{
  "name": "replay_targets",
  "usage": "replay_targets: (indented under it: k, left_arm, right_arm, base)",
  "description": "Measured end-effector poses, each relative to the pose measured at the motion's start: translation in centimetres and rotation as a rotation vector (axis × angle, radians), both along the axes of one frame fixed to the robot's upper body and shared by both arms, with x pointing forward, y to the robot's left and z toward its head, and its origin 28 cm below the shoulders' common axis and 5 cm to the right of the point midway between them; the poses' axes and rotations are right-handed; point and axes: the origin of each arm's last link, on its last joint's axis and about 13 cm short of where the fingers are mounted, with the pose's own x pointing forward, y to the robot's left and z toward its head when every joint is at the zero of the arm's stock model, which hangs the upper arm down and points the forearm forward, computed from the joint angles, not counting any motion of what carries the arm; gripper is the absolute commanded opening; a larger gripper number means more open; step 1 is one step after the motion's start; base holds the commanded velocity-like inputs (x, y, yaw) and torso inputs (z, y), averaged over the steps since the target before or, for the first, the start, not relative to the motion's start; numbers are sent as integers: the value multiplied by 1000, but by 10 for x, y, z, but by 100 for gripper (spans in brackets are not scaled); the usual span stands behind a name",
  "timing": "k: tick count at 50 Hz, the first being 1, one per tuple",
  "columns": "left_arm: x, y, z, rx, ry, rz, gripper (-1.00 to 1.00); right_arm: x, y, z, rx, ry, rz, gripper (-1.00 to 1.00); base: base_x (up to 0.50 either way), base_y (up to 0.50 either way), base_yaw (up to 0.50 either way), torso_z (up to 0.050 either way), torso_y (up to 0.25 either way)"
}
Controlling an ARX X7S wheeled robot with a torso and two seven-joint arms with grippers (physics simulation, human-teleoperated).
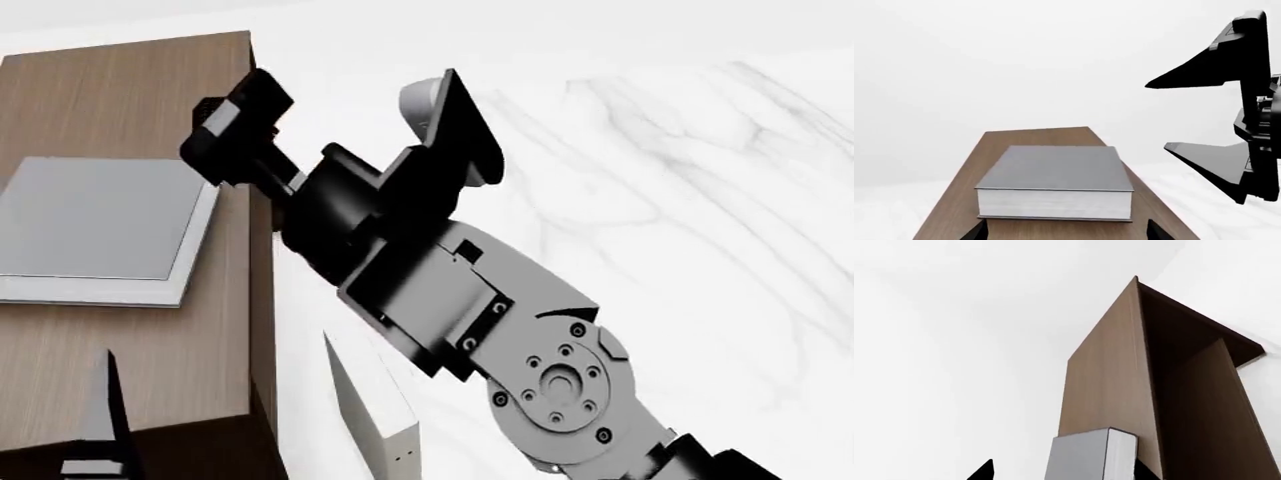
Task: Pick up the book in the middle and place it on the cabinet shelf.
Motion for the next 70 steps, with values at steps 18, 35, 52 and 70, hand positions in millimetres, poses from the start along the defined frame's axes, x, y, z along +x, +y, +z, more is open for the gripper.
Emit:
replay_targets:
  k: [18, 35, 52, 70]
  left_arm:
    - [4, -8, 16, 43, -29, -25, 100]
    - [49, -11, 72, 116, -159, -3, 100]
    - [99, -17, 165, 158, -338, 31, 100]
    - [115, -21, 226, 213, -419, 38, 100]
  right_arm:
    - [-23, -50, -3, -131, -230, -212, 100]
    - [-36, -81, 22, -319, -387, -391, 100]
    - [-52, -106, 104, -460, -611, -542, 100]
    - [-62, -108, 141, -514, -706, -597, 100]
  base:
    - [0, 0, 0, 0, 0]
    - [0, 0, 0, 0, 1]
    - [0, 0, 0, 0, 0]
    - [0, 0, 0, 0, 0]
